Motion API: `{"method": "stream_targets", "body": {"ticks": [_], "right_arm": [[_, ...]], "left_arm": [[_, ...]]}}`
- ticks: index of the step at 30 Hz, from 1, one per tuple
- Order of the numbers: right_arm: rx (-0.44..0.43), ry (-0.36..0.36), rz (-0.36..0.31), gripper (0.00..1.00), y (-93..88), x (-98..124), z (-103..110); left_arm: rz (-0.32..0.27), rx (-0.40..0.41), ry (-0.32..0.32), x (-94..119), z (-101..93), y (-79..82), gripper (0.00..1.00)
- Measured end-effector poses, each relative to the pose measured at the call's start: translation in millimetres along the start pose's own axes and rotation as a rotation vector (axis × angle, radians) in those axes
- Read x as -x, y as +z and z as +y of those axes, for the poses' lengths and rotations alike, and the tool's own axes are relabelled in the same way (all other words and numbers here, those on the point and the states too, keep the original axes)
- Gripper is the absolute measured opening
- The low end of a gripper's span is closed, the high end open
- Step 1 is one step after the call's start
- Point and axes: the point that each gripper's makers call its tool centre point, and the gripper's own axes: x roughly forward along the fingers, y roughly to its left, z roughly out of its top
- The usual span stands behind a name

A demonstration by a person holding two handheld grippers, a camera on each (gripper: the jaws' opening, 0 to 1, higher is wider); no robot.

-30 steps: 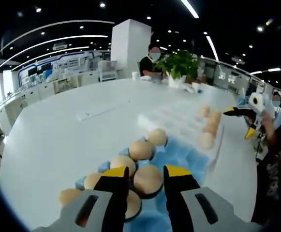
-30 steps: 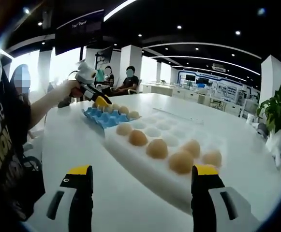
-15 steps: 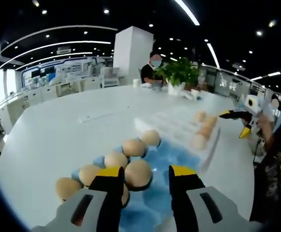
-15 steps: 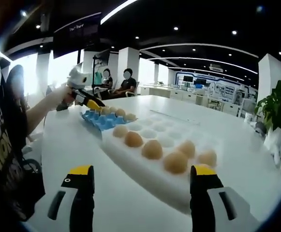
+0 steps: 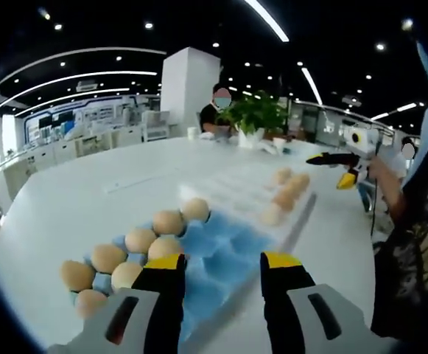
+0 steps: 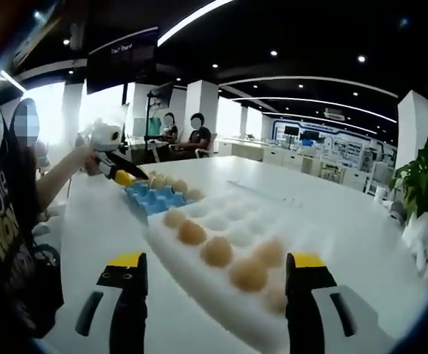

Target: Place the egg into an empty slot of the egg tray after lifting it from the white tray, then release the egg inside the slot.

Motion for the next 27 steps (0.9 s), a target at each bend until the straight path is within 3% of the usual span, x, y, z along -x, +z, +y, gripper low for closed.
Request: {"method": "stream_targets", "body": {"ticks": [16,20,27], "right_arm": [[0.039,0.067,0.060,0.73,3.5,-24.2,-55.7],[0.021,0.094,0.061,0.70,5.2,-28.9,-55.8],[0.065,0.136,0.124,0.69,0.8,-38.2,-58.2]], "left_arm": [[-0.047,0.014,-0.053,1.6,-37.4,-6.6,0.42],[-0.044,0.012,-0.061,1.2,-43.6,-9.5,0.43],[-0.053,0.012,-0.077,1.3,-59.0,-10.7,0.48]]}}
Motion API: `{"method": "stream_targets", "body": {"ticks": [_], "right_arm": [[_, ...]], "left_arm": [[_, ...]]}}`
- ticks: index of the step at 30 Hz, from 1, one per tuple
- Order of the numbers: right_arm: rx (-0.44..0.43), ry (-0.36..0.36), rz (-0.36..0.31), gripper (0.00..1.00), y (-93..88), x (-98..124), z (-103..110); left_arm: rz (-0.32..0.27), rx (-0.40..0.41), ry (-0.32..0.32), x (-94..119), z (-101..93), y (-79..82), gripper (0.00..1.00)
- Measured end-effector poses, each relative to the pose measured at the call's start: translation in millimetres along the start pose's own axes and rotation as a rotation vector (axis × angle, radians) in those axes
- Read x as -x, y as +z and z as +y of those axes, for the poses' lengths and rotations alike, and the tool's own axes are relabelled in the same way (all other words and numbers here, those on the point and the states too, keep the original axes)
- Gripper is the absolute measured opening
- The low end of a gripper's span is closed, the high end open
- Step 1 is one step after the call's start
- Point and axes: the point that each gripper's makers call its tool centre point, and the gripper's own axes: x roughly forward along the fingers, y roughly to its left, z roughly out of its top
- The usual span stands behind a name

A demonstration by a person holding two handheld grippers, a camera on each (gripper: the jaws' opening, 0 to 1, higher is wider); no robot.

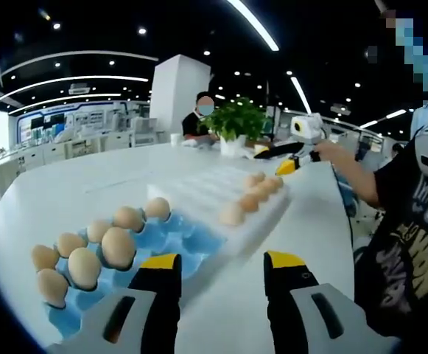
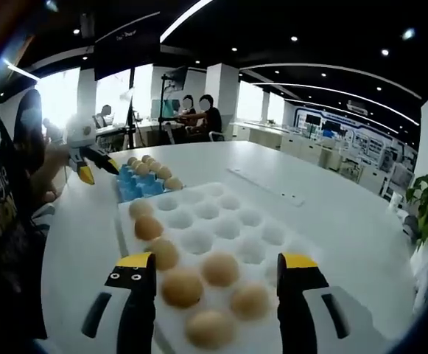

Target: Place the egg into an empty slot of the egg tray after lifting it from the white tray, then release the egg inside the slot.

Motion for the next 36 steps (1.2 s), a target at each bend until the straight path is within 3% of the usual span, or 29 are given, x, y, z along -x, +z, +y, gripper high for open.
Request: {"method": "stream_targets", "body": {"ticks": [6,12,17,20,28,31,36], "right_arm": [[0.005,0.025,0.054,0.63,-6.1,-11.3,-12.8],[0.022,0.066,0.106,0.62,-11.0,-22.3,-21.3],[0.007,0.144,0.144,0.60,-13.5,-28.5,-23.0],[0.045,0.175,0.201,0.58,-18.7,-35.4,-33.7],[0.124,0.294,0.259,0.53,-22.7,-42.5,-22.9],[0.163,0.322,0.301,0.48,-31.9,-45.4,-21.3],[0.178,0.373,0.279,0.47,-29.1,-48.1,-22.6]], "left_arm": [[0.014,0.001,-0.029,-9.3,-18.2,-7.5,0.55],[0.013,0.011,-0.076,-16.4,-34.9,-12.6,0.55],[0.011,0.012,-0.091,-17.7,-38.5,-12.1,0.56],[0.007,0.011,-0.097,-18.5,-41.0,-11.3,0.56],[-0.004,0.018,-0.100,-17.5,-42.8,-11.2,0.57],[0.000,0.021,-0.107,-17.1,-45.0,-13.5,0.57],[-0.003,0.027,-0.104,-15.9,-44.1,-13.3,0.57]]}}
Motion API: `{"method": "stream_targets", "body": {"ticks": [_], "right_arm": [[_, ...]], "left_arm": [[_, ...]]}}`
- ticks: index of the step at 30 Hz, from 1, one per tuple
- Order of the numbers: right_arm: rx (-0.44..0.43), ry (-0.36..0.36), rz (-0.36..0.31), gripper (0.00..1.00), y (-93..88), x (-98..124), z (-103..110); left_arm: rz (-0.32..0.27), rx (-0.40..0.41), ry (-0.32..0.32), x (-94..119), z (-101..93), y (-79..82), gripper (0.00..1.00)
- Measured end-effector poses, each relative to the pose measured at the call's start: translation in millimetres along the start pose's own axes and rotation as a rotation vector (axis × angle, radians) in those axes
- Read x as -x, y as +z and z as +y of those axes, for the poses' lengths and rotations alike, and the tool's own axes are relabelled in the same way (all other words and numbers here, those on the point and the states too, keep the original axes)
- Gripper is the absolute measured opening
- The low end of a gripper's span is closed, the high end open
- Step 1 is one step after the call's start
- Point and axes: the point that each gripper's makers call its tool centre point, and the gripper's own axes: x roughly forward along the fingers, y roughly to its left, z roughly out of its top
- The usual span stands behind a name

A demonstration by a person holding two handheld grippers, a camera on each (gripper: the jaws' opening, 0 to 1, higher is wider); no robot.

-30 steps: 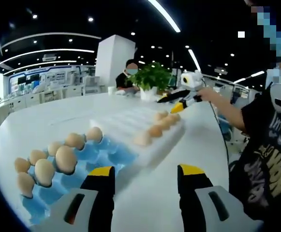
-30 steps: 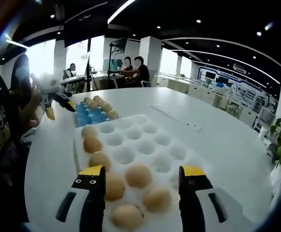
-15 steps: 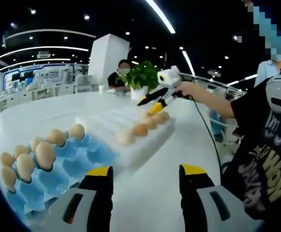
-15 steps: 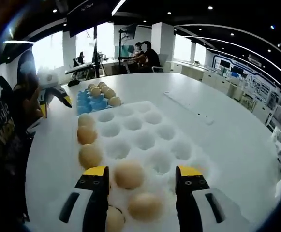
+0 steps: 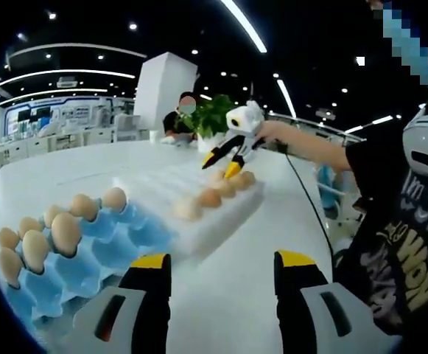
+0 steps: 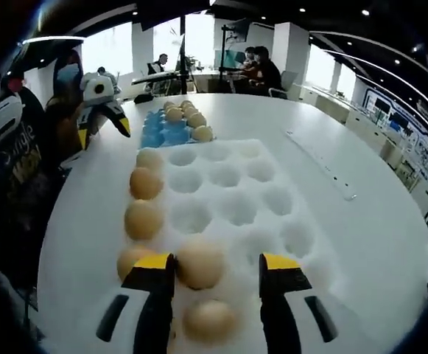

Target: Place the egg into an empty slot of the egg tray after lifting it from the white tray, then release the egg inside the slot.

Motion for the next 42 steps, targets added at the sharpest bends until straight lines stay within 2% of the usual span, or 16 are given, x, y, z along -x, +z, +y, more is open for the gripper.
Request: {"method": "stream_targets", "body": {"ticks": [2,3,5,6,10,13,15,19,26,34,40,42], "right_arm": [[0.051,0.042,-0.003,0.44,2.1,-2.4,6.1],[0.035,0.059,0.009,0.40,1.1,-3.4,9.8],[0.101,0.122,0.024,0.32,0.6,-4.7,23.1],[0.096,0.126,0.031,0.31,0.4,-5.2,25.7],[0.091,0.107,0.040,0.29,0.9,-5.7,23.4],[0.072,0.085,0.017,0.28,0.5,-4.9,22.4],[0.013,0.060,-0.012,0.28,0.7,-3.6,20.0],[0.000,0.047,-0.035,0.28,1.4,-3.1,25.8],[-0.050,0.030,-0.039,0.27,2.3,-1.9,22.9],[-0.116,0.015,-0.072,0.27,9.8,3.8,20.9],[-0.124,0.001,-0.076,0.27,13.6,7.1,25.1],[-0.108,-0.005,-0.059,0.27,15.8,9.1,27.2]], "left_arm": [[-0.002,0.002,-0.004,-0.1,-1.2,0.7,0.57],[-0.002,0.002,-0.004,-0.4,-1.3,0.8,0.57],[-0.002,0.001,-0.005,-1.3,-2.1,1.1,0.58],[-0.004,0.002,-0.006,-1.6,-2.6,1.4,0.58],[-0.007,0.009,-0.012,-4.1,-5.8,1.1,0.58],[-0.010,0.012,-0.017,-5.3,-7.8,1.1,0.58],[-0.012,0.012,-0.018,-5.5,-8.8,1.6,0.58],[-0.015,0.016,-0.018,-5.0,-9.4,2.3,0.58],[-0.022,0.024,-0.011,-3.7,-8.2,3.0,0.58],[-0.026,0.029,-0.019,-9.3,-9.4,3.3,0.58],[-0.028,0.026,-0.022,-12.5,-10.7,4.7,0.58],[-0.027,0.029,-0.028,-14.9,-12.3,4.1,0.58]]}}
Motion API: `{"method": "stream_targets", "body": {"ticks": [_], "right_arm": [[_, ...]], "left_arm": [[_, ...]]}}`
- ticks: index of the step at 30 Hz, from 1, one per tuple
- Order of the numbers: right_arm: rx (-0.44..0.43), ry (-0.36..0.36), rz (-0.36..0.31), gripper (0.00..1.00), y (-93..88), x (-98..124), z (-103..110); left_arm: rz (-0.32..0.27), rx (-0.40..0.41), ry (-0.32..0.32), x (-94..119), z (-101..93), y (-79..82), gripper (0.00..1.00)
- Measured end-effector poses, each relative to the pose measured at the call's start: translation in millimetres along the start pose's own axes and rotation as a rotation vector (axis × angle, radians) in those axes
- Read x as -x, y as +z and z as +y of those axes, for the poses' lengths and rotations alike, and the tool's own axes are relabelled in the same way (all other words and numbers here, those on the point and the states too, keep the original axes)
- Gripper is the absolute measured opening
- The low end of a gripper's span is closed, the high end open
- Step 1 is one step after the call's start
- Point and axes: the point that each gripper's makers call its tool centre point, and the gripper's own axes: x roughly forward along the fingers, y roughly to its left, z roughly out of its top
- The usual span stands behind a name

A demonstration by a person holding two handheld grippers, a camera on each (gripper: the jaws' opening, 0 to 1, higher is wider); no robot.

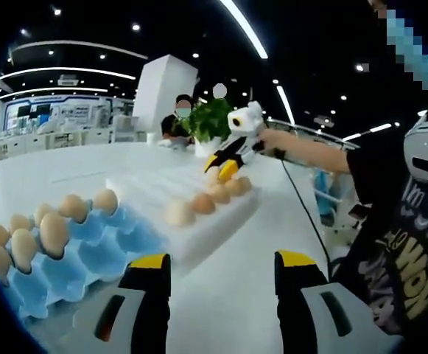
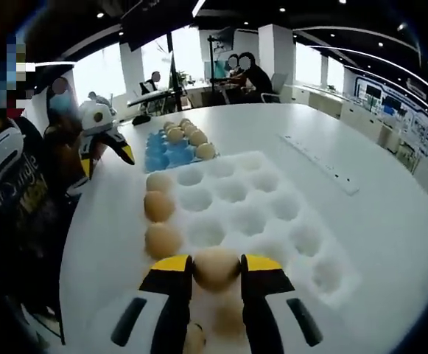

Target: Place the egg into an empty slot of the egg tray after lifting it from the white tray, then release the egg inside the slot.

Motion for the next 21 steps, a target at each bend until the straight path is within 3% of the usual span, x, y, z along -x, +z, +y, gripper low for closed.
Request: {"method": "stream_targets", "body": {"ticks": [11,21], "right_arm": [[-0.040,-0.011,-0.023,0.27,19.3,1.4,2.3],[-0.058,0.001,-0.063,0.27,49.8,-7.2,21.5]], "left_arm": [[-0.017,0.004,0.000,-2.2,0.7,4.3,0.57],[-0.018,-0.013,0.034,-7.0,8.6,8.5,0.57]]}}
